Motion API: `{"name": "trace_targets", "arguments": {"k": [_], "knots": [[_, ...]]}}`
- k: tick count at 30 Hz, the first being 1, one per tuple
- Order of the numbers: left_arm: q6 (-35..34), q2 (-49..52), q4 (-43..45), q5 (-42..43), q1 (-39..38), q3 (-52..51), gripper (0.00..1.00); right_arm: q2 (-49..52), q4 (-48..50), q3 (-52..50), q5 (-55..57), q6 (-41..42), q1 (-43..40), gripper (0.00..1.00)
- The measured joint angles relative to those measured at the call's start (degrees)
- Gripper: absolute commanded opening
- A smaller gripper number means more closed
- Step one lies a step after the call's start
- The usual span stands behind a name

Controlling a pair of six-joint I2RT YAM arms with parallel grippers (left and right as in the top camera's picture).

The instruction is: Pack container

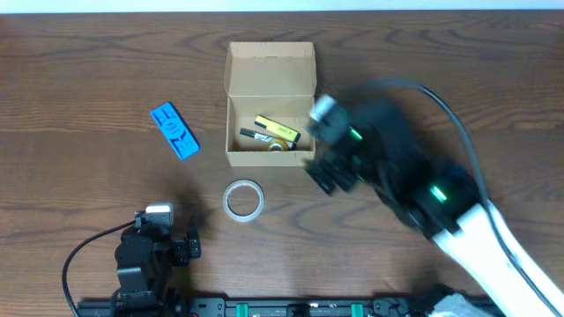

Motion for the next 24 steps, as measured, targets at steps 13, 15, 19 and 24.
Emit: {"name": "trace_targets", "arguments": {"k": [13, 15, 19, 24], "knots": [[0.0, 0.0, 0.0, -0.7, 0.0, 0.0, 0.95, -49.1, -5.1, -30.0, 0.6, 15.0, -1.6, 0.99], [0.0, 0.0, 0.0, -0.7, 0.0, 0.0, 0.95, -54.4, -7.5, -32.2, 1.2, 16.9, -1.7, 0.99], [0.0, 0.0, 0.0, -0.7, 0.0, 0.0, 0.96, -60.5, -9.4, -33.4, 1.9, 18.8, -1.7, 0.99], [0.0, 0.0, 0.0, -0.7, 0.0, 0.0, 0.95, -62.0, -9.3, -33.4, 2.1, 19.6, -1.7, 0.99]]}}
